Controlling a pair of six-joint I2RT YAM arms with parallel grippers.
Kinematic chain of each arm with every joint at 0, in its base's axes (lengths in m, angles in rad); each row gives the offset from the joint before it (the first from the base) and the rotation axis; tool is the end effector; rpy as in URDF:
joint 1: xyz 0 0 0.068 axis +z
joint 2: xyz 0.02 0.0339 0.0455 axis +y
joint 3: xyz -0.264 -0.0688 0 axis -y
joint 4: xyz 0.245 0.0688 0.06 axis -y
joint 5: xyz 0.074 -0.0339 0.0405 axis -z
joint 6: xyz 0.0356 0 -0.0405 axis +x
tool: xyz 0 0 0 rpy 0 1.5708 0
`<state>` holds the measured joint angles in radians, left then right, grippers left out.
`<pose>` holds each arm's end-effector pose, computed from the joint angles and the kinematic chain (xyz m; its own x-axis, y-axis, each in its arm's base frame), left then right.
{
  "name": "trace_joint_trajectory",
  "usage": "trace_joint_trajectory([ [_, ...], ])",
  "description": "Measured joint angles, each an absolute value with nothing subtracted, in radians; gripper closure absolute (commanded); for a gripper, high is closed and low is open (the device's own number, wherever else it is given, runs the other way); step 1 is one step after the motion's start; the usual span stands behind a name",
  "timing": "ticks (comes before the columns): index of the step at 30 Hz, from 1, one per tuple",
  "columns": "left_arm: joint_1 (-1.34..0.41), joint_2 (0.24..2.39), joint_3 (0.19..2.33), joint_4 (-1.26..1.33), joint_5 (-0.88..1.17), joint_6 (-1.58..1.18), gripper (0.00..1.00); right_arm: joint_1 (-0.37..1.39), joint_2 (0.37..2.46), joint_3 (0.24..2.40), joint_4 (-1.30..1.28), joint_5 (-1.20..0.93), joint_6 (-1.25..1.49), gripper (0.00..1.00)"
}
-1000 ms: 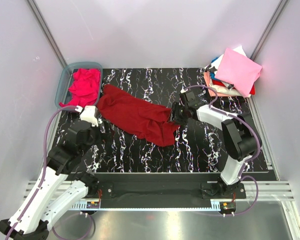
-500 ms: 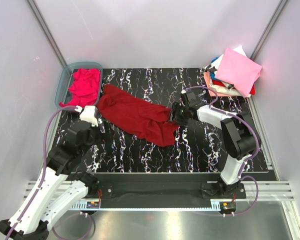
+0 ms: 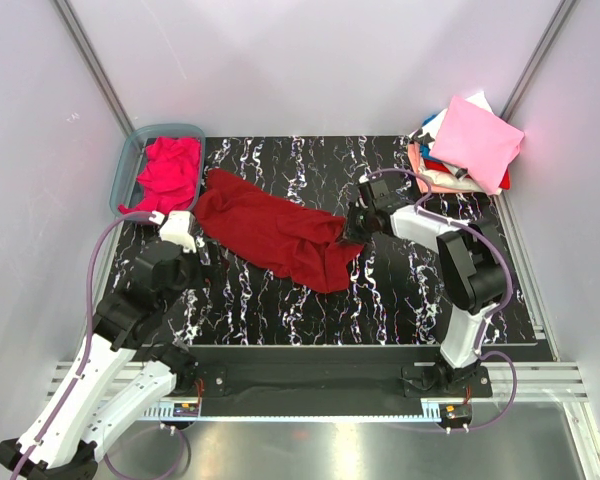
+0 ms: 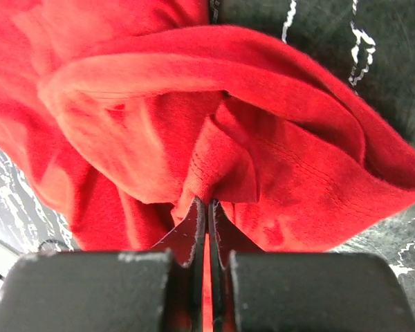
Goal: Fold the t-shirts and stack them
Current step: Flatten the tshirt out
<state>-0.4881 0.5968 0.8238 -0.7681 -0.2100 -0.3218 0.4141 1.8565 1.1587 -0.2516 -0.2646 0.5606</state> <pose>0.1096 -0.0498 0.3194 -0.5267 -0.0706 -0.8471 0.1415 0.9754 -0.1692 0.3476 0.1629 0.1672 -0.9110 0.1602 -0.3800 -0.0512 0.8704 0.4896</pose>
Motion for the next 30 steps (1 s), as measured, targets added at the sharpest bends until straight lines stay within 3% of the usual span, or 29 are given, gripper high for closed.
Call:
trace_joint_trajectory([
  [6, -0.488, 0.598, 0.824, -0.768, -0.21, -0.322, 0.01, 0.414, 1.85, 1.236, -0.329, -0.26, 0.533, 1.0],
  [10, -0.488, 0.598, 0.824, -0.767, -0.21, -0.322, 0.01, 0.413, 1.792, 1.405, -0.501, -0.222, 0.488, 1.0],
  [16, -0.488, 0.598, 0.824, -0.765, -0.21, -0.322, 0.01, 0.407, 1.566, 1.792, -0.703, -0.084, 0.42, 1.0],
  [19, -0.488, 0.598, 0.824, -0.765, -0.21, -0.322, 0.01, 0.386, 1.376, 1.858, -0.756, 0.022, 0.412, 1.0],
  [23, -0.488, 0.598, 0.824, -0.765, -0.21, -0.322, 0.01, 0.35, 1.053, 1.656, -0.812, 0.18, 0.456, 1.0],
  [26, -0.488, 0.598, 0.824, -0.765, -0.21, -0.322, 0.01, 0.344, 0.871, 1.376, -0.819, 0.201, 0.528, 1.0],
  [30, -0.488, 0.598, 0.824, -0.765, -0.212, -0.323, 0.01, 0.344, 0.916, 0.994, -0.818, 0.101, 0.622, 1.0],
])
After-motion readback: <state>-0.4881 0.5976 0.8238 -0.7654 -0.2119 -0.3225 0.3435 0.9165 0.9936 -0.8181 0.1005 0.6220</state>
